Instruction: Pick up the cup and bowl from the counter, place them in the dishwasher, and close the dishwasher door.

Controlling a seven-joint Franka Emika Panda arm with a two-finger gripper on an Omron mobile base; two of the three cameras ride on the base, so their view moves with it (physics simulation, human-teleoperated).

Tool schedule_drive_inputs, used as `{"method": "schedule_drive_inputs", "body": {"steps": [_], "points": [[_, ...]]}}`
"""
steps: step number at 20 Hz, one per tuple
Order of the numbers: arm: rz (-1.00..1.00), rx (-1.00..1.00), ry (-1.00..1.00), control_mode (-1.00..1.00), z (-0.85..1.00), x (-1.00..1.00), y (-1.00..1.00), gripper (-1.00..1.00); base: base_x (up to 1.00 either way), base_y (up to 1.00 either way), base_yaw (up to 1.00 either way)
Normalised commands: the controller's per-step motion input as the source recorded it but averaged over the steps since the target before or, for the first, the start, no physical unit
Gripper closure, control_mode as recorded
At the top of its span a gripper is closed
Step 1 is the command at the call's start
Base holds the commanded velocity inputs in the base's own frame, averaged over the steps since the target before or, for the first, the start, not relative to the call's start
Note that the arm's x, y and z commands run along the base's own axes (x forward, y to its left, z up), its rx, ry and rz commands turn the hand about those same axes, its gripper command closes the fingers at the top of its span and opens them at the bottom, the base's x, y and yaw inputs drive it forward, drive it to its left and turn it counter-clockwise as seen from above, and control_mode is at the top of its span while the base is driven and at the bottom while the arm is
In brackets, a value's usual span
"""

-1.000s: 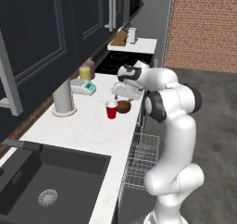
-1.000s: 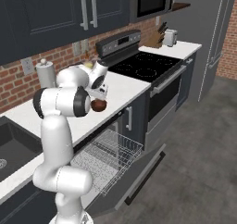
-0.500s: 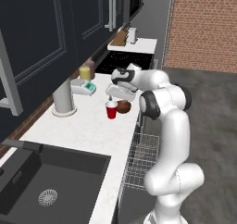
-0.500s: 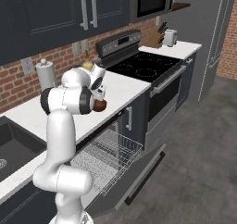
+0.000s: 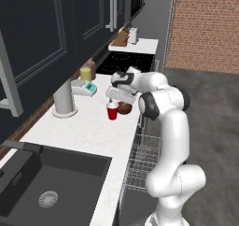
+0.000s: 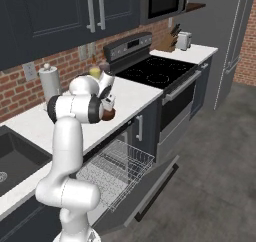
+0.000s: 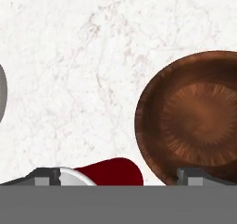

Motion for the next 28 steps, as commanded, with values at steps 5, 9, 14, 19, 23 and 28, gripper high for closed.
{"method": "schedule_drive_inputs", "body": {"steps": [5,9,14,19,23,28], "points": [[-0.08,0.0,0.0,-1.0,-0.25,0.0,0.0,-1.0,0.0,0.0,0.0],[-0.06,0.0,0.0,-1.0,-0.2,-0.13,0.0,-1.0,0.0,0.0,0.0],[-0.05,0.0,0.0,-1.0,-0.06,-0.26,0.0,-1.0,0.0,0.0,0.0],[-0.05,0.0,0.0,-1.0,0.0,-0.34,0.0,-1.0,0.0,0.0,0.0],[-0.05,0.0,0.0,-1.0,0.0,-0.39,-0.01,-1.0,0.0,0.0,0.0],[-0.04,0.0,0.0,-1.0,0.0,-0.11,-0.04,-1.0,0.0,0.0,0.0]]}}
